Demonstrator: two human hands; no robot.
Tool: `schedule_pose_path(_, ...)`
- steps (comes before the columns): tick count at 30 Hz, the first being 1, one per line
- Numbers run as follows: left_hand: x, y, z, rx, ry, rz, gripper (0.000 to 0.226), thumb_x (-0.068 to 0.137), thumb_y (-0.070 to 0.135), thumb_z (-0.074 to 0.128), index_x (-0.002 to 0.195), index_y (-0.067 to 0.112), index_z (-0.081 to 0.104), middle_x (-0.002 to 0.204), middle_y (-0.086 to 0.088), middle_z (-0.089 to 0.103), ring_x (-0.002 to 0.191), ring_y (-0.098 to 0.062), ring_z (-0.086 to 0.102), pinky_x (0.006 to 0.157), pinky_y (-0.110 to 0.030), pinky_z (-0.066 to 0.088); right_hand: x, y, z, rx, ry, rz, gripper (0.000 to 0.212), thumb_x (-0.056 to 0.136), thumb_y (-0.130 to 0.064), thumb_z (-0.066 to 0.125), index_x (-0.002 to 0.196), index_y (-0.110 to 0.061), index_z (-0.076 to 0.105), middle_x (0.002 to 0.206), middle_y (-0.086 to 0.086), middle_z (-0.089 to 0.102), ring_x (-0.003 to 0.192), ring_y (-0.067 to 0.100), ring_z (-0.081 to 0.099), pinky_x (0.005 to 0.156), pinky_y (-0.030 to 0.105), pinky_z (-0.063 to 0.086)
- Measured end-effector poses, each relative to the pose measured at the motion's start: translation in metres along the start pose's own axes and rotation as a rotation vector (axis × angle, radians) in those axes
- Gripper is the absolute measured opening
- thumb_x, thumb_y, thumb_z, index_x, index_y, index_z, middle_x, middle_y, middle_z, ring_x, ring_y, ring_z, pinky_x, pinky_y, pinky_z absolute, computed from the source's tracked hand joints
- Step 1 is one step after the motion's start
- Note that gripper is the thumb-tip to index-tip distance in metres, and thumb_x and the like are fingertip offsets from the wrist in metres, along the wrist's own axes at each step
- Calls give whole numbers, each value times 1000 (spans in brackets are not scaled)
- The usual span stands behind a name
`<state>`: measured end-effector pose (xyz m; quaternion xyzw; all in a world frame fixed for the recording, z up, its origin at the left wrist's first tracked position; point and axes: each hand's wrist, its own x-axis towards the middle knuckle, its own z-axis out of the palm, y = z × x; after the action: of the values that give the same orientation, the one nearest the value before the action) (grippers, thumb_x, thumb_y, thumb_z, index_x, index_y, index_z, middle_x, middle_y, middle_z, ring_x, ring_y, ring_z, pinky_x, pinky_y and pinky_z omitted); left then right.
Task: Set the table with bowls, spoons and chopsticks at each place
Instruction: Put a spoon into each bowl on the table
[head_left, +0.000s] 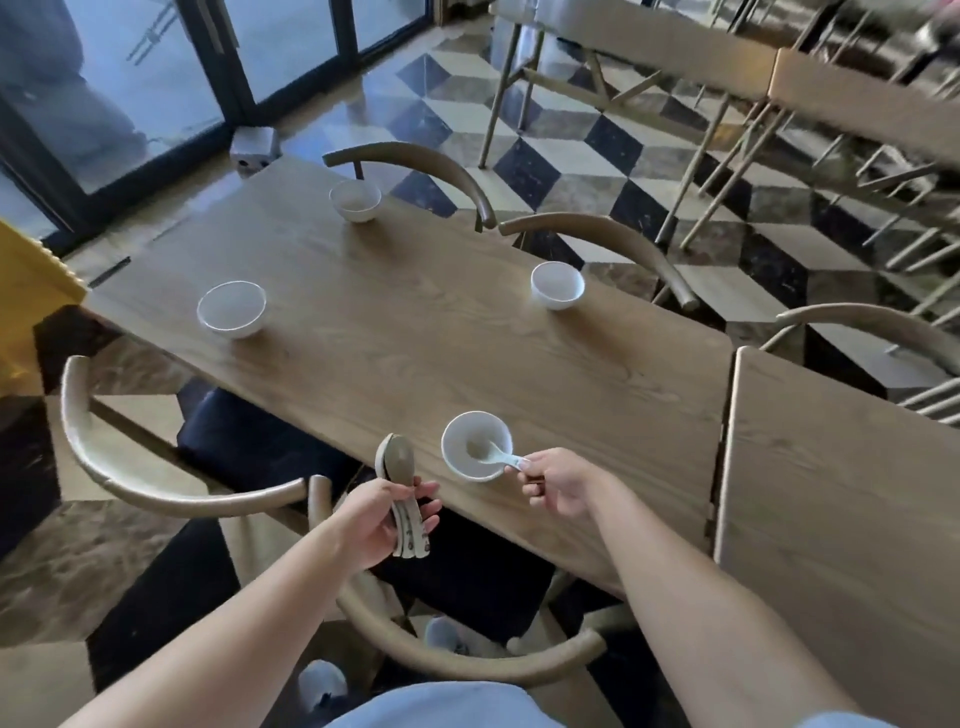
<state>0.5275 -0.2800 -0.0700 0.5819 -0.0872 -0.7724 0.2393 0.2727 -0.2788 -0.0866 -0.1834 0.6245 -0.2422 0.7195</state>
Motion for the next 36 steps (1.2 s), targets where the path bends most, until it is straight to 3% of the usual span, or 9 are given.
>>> schedule_pose_path(7,4,15,-8,23,10,7,18,100,-5,37,103,-1,55,110,-19,71,98,-35,66,83,-47,55,20,-1,-1,-9,74,5,14,98,-8,55,92,1,64,64,1,48,42,5,38,39,15,28)
schedule_pose_path(13,13,10,3,36,32,-15,16,101,-3,40,100,-1,56,108,-19,71,95,-35,67,80,-47,55,31,6,-10,42,199,25,17,98,1,51,82,-5,56,64,7,49,38,7,35,35,16,28)
schedule_pose_path(17,13,4,15,35,23,-10,16,101,-2,40,101,-2,56,104,-18,71,93,-34,66,85,-48,54,32,10,-11,57,262,46,19,99,1,48,82,-6,53,68,10,51,48,12,38,35,16,31)
schedule_pose_path(23,14,-3,23,25,3,-12,19,100,-1,40,108,-1,57,102,-17,72,89,-34,67,80,-46,56,28,15,-16,109,405,18,23,94,9,44,84,-8,56,68,11,54,51,15,47,38,18,37)
schedule_pose_path(27,14,-6,21,4,-21,8,21,99,-3,40,112,-1,56,103,-18,73,89,-34,70,81,-47,56,22,15,-21,133,612,-52,23,88,1,47,71,-11,58,65,7,55,48,16,42,43,21,30)
schedule_pose_path(29,16,-7,17,-17,-38,21,26,99,-5,36,118,-3,55,105,-19,73,92,-34,72,84,-47,55,21,18,-19,69,802,-129,21,84,-8,50,65,-15,58,68,8,63,51,21,47,45,26,39)
schedule_pose_path(31,15,-7,12,-43,-77,46,30,100,-6,33,121,-5,53,105,-20,74,91,-33,74,85,-46,54,13,19,-7,-51,945,-196,18,80,-16,52,64,-16,59,74,9,68,61,26,55,58,37,52)
schedule_pose_path(33,12,-5,5,-66,-114,63,27,100,-7,35,119,-5,53,104,-20,74,85,-30,76,84,-44,54,1,22,20,-102,789,-230,13,81,-21,57,72,-17,64,72,5,65,59,23,54,54,37,51)
schedule_pose_path(36,6,3,-16,-99,-149,95,22,102,-2,41,120,-2,54,117,-19,71,84,-25,77,78,-41,56,-21,25,76,-191,159,-73,26,91,-33,65,105,-11,68,82,2,66,56,12,50,47,23,38)
